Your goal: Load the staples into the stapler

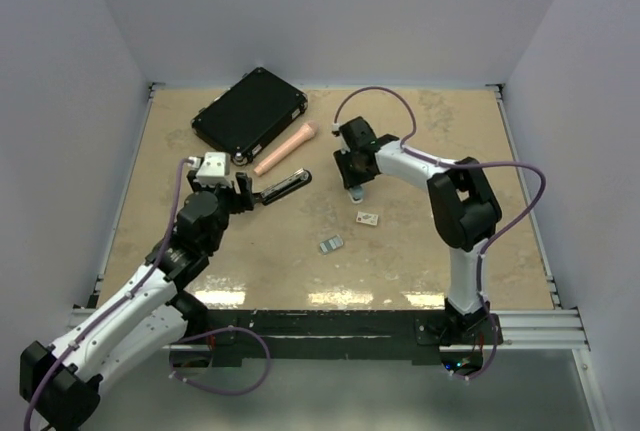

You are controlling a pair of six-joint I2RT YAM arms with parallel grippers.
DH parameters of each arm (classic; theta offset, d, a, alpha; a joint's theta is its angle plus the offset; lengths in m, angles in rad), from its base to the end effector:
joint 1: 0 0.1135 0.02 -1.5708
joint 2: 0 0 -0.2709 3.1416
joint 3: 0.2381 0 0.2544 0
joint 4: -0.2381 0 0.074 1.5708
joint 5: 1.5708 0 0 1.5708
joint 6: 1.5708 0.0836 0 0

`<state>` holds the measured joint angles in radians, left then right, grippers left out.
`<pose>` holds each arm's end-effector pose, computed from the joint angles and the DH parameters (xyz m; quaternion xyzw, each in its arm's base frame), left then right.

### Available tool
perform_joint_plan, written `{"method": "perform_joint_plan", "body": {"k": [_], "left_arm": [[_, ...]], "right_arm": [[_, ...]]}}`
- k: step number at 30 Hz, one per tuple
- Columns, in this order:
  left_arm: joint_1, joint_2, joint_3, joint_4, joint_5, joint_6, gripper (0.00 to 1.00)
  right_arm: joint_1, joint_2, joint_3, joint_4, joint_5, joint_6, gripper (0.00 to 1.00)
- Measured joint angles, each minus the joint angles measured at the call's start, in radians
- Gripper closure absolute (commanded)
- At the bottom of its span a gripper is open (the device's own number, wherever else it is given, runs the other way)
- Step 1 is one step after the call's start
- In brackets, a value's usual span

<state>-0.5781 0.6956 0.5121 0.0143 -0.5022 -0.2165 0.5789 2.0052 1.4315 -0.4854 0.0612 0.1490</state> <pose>0.1989 -0.0817 0.2762 -0.0245 0.7571 -0.0666 0.6494 0.3806 0.2426 0.1382 -0.1987 0.9464 0.0624 0.2469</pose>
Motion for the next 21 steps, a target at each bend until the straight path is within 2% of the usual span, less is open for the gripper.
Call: {"method": "perform_joint_plan", "body": {"k": [5,7,8,10,14,15,17,21], "left_arm": [[0.000,0.106,0.013,-0.009,0.080,0.004,0.27],[0.001,0.188,0.048,-0.026,0.130,0.012,0.26],[0.002,0.234,0.075,-0.044,0.158,0.018,0.26],[0.002,0.335,0.140,-0.082,0.213,0.028,0.25],[0.006,0.529,0.297,-0.158,0.300,0.070,0.25],[0.008,0.575,0.336,-0.176,0.321,0.084,0.25],[0.011,0.661,0.420,-0.220,0.351,0.113,0.25],[0.015,0.856,0.595,-0.281,0.419,0.198,0.24]], "right_arm": [[-0.137,0.000,-0.002,0.014,0.007,0.000,0.62],[-0.186,-0.002,-0.009,0.025,0.008,-0.003,0.54],[-0.199,-0.006,-0.014,0.031,0.007,-0.006,0.47],[-0.222,-0.020,-0.029,0.035,0.021,-0.020,0.42],[-0.238,-0.067,-0.055,0.028,0.031,-0.039,0.17],[-0.237,-0.085,-0.060,0.027,0.031,-0.042,0.14],[-0.237,-0.131,-0.071,0.026,0.029,-0.046,0.10],[-0.234,-0.280,-0.105,0.030,0.025,-0.052,0.09]]}}
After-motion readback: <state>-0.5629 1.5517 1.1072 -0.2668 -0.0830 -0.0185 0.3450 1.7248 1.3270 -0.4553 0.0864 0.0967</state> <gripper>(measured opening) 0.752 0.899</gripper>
